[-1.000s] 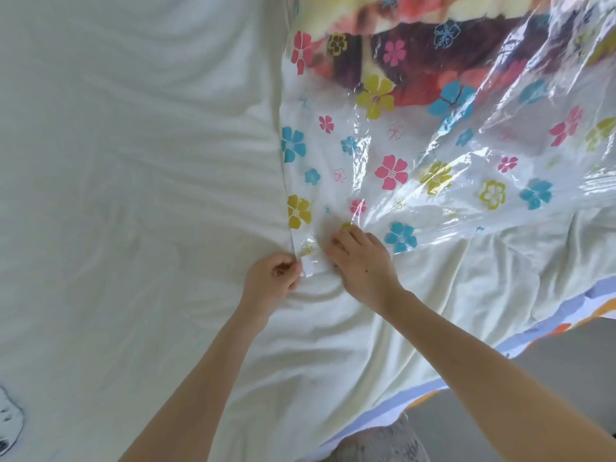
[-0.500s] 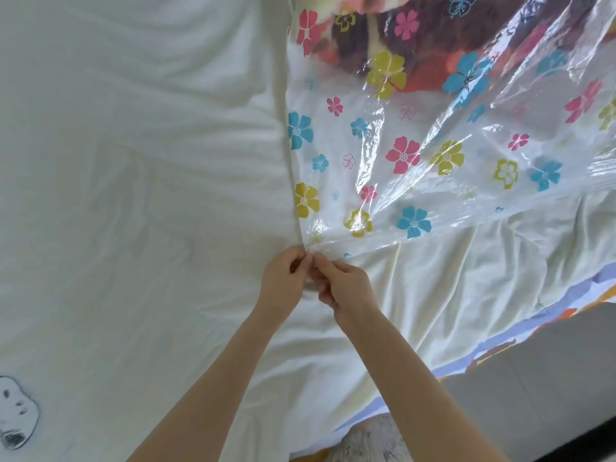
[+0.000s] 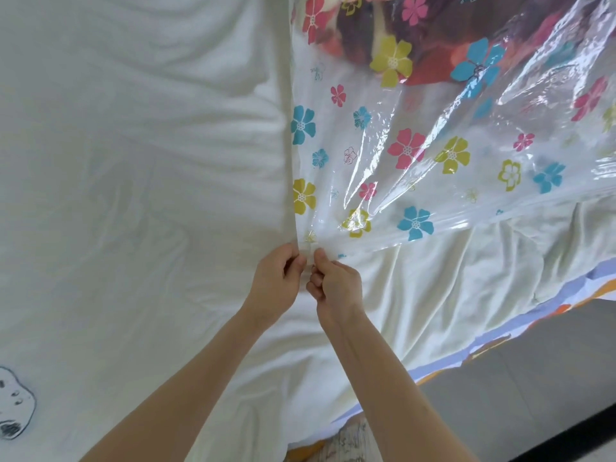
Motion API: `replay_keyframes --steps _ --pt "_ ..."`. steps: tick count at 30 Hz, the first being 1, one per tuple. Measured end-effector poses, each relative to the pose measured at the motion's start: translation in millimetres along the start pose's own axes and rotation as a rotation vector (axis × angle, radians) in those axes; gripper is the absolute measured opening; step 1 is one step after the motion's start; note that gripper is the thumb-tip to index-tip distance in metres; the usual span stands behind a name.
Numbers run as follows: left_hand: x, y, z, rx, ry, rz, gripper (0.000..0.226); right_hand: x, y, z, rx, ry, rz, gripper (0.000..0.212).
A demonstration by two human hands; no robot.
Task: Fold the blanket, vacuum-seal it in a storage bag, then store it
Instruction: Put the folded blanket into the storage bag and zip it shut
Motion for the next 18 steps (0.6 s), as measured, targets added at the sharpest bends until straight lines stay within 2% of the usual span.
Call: replay_keyframes --steps 6,12,15,18 --pt "0.2 -3.5 -1.0 0.086 0.005 -0.068 0.038 4.9 -3.4 4.0 0.017 -0.020 -0.027 0.023" --pt "-8.6 -9.1 -5.7 0.379 -0.028 -0.349 0.030 8.4 -24.6 10.6 0.095 0.011 -0.035 0.018" --pt "-15.9 -3.6 -9.6 0.378 0.000 -0.335 0.036 9.6 -23.9 7.2 0.110 -0.013 -0.028 0.017" --pt "-16.1 -2.9 -12.3 0.364 0.091 -0.335 0.039 9.1 -21.8 0.7 0.160 -0.080 -0.145 0.023"
Point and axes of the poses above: each hand's wrist, its own z-axis towards the middle knuckle, its own x-axis out of the back of the hand, y = z × x, the point moved 7 cm from there along z, towards the middle knuckle, and after that the axes turned 15 degrees about y, right-handed, at the moved point
